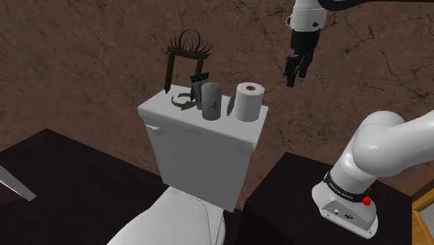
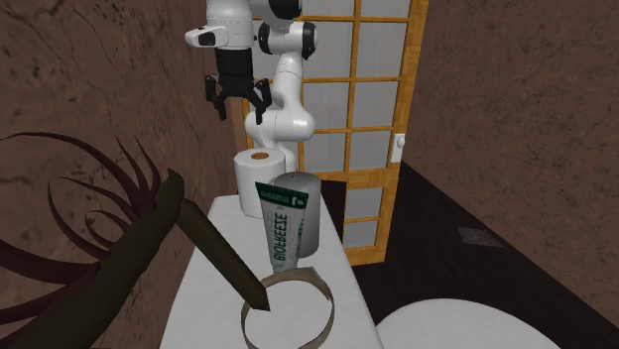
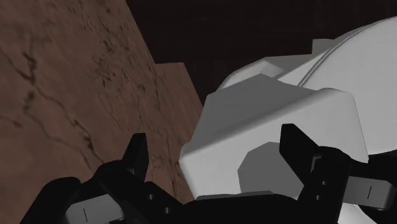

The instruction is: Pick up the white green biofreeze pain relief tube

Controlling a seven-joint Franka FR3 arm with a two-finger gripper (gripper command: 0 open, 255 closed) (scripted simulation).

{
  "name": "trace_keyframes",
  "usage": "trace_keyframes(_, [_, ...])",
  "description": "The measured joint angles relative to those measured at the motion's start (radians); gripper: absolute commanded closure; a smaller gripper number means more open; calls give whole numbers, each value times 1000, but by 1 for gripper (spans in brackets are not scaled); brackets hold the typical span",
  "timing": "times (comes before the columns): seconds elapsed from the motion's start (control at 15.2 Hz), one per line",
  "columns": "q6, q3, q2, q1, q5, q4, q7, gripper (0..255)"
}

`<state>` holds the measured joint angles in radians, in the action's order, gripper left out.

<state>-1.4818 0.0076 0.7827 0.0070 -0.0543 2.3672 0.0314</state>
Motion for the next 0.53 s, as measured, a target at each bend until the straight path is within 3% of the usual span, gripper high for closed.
trace_keyframes(0.2, [-23,-5,-50,14,-3,-28,-33,0])
trace_keyframes(0.53, [-54,-26,-244,65,-11,-188,-173,0])
